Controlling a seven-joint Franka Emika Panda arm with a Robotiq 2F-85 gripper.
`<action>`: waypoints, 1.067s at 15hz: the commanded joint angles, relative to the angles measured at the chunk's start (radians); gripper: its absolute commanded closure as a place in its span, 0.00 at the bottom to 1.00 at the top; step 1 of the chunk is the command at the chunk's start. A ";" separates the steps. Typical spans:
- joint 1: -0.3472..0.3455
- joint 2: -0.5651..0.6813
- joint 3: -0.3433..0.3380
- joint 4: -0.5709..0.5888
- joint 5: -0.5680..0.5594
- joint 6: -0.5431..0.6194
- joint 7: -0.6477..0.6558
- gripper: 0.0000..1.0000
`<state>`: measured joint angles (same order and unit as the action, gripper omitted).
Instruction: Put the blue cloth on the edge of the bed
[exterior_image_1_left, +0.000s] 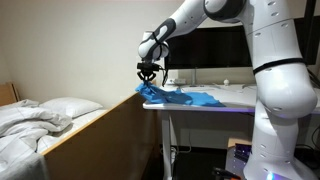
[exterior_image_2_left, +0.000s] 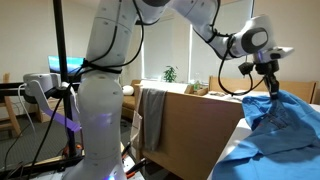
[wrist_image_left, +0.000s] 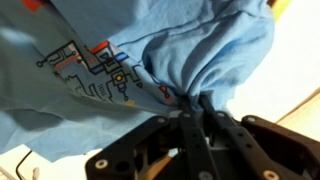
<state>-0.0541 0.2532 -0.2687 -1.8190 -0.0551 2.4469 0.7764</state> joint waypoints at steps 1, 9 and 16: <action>0.048 -0.164 0.007 -0.092 -0.130 -0.007 0.126 0.92; 0.036 -0.386 0.168 -0.014 -0.227 -0.427 0.210 0.92; 0.043 -0.465 0.299 0.173 -0.235 -0.723 0.169 0.92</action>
<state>-0.0003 -0.1876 -0.0110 -1.7142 -0.2603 1.8116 0.9622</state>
